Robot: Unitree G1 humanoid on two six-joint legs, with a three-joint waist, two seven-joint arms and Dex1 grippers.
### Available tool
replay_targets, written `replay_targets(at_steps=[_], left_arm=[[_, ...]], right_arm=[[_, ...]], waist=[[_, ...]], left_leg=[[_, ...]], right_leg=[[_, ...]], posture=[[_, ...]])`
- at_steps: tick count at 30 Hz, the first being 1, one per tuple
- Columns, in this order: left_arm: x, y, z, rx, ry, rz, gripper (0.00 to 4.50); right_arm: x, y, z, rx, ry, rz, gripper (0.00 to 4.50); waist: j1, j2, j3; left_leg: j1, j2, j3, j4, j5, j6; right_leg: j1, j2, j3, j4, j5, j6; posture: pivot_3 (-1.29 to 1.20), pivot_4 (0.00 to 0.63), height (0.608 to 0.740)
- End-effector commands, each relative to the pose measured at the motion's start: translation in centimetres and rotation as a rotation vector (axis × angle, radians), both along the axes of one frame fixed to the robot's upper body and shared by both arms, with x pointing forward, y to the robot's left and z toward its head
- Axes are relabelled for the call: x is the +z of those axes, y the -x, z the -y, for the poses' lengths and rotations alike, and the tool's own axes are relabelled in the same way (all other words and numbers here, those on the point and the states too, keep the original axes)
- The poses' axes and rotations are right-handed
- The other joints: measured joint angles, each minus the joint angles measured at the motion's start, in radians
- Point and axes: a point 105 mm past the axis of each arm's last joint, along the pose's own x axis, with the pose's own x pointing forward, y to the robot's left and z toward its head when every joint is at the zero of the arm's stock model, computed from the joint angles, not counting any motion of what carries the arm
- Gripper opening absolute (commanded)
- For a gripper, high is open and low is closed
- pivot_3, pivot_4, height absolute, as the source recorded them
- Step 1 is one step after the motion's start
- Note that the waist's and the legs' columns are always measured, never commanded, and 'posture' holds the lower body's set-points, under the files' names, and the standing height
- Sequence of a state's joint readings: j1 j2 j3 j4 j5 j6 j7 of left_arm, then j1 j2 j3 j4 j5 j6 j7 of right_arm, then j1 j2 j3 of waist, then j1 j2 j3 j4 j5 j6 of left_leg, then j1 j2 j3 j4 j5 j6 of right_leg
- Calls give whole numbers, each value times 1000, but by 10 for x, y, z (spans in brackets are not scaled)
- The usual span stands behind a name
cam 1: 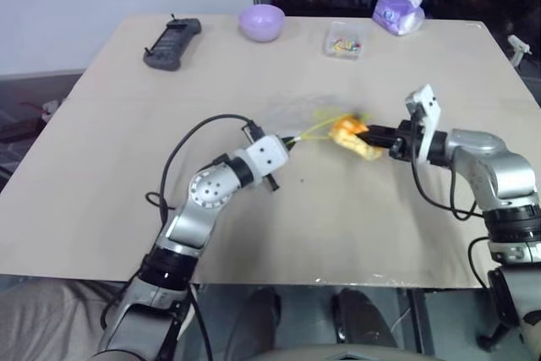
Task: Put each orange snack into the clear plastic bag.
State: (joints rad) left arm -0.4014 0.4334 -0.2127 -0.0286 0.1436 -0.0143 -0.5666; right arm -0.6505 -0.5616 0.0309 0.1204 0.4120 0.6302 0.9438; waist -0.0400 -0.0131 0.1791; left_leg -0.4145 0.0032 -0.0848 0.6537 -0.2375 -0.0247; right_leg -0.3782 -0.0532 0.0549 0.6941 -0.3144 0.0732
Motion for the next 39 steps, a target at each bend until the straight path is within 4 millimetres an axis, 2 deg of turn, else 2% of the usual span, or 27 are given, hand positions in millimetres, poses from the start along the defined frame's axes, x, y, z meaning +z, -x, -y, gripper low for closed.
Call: replay_targets(at_steps=[1, 7, 12, 20, 22, 25, 26, 27, 28, 30, 34, 35, 39], left_arm=[[12, 5, 7, -41, -13, 62, 0], [15, 7, 11, -90, -48, 103, 0], [17, 7, 14, -122, -55, 115, 0], [15, 6, 21, -170, -59, 111, 0], [14, 5, 21, -175, -63, 111, 0], [13, 5, 23, -184, -65, 114, 0], [13, 5, 23, -187, -64, 115, 0], [13, 5, 24, -188, -63, 116, 0], [13, 6, 24, -190, -61, 116, 0], [13, 6, 24, -192, -59, 114, 0], [12, 7, 25, -193, -52, 109, 0], [11, 7, 25, -191, -51, 108, 0], [11, 6, 24, -185, -49, 106, 0]], right_arm=[[10, -6, -1, -12, 13, 32, 62], [2, -16, -6, -45, 56, -8, 62], [15, -29, -13, -87, 13, 2, 62], [32, -39, -38, -139, -95, -28, 62], [32, -37, -45, -138, -123, -61, 62], [15, -46, -45, -259, 8, -10, 62], [13, -50, -42, -308, 37, 15, 919], [16, -54, -40, -357, 23, 23, 1039], [18, -55, -41, -387, -7, 18, 1719], [23, -53, -48, -378, -64, -6, 2423], [31, -41, -61, -315, -171, -79, 4249], [28, -38, -58, -298, -149, -80, 4431], [19, -23, -44, -213, -54, -58, 4431]], waist=[[1, 0, 0], [0, 0, 0], [-2, 0, 0], [-1, 0, 0], [1, 0, 0], [-2, 0, 0], [-2, 0, 0], [-2, 0, 0], [-3, 0, 0], [-5, 0, 0], [-4, 0, 0], [-4, 0, 0], [7, 0, 0]], left_leg=[[0, 0, 0, 0, 0, 0], [0, 0, 0, 0, 0, 0], [0, 0, 0, 0, 0, 0], [0, 0, 0, 0, 0, 0], [-1, 0, 0, 0, 0, 0], [-1, 0, 0, 0, 0, 0], [0, 0, 0, 0, 0, 0], [0, 0, 0, 0, 0, 0], [0, 0, 0, 0, 0, 0], [0, 0, 0, 0, 0, 0], [-1, 0, 0, 0, 0, 0], [-1, 0, 0, 0, 0, 0], [-1, -1, -1, 0, 0, 0]], right_leg=[[0, 0, 0, 0, 0, 0], [0, 0, 0, 0, 0, 0], [0, 0, 0, 0, 0, 0], [0, 0, 0, 0, 0, 0], [0, 0, 0, 0, 0, 0], [-1, 0, 0, 0, 0, 0], [-1, 0, 0, 0, 0, 0], [-1, 0, 0, 1, 0, 0], [-1, 0, 0, 1, 0, 0], [-1, 0, 0, 1, 0, 0], [-1, 0, 0, 1, 0, 0], [-1, 0, 0, 1, 0, 0], [-1, 0, -1, 0, 0, 0]], posture=[[0, 150, 740], [0, 150, 740], [0, 150, 740], [0, 150, 740], [0, 150, 740], [0, 150, 740], [0, 150, 740], [0, 150, 740], [0, 150, 740], [0, 150, 740], [0, 150, 740], [0, 150, 740], [0, 150, 740]])
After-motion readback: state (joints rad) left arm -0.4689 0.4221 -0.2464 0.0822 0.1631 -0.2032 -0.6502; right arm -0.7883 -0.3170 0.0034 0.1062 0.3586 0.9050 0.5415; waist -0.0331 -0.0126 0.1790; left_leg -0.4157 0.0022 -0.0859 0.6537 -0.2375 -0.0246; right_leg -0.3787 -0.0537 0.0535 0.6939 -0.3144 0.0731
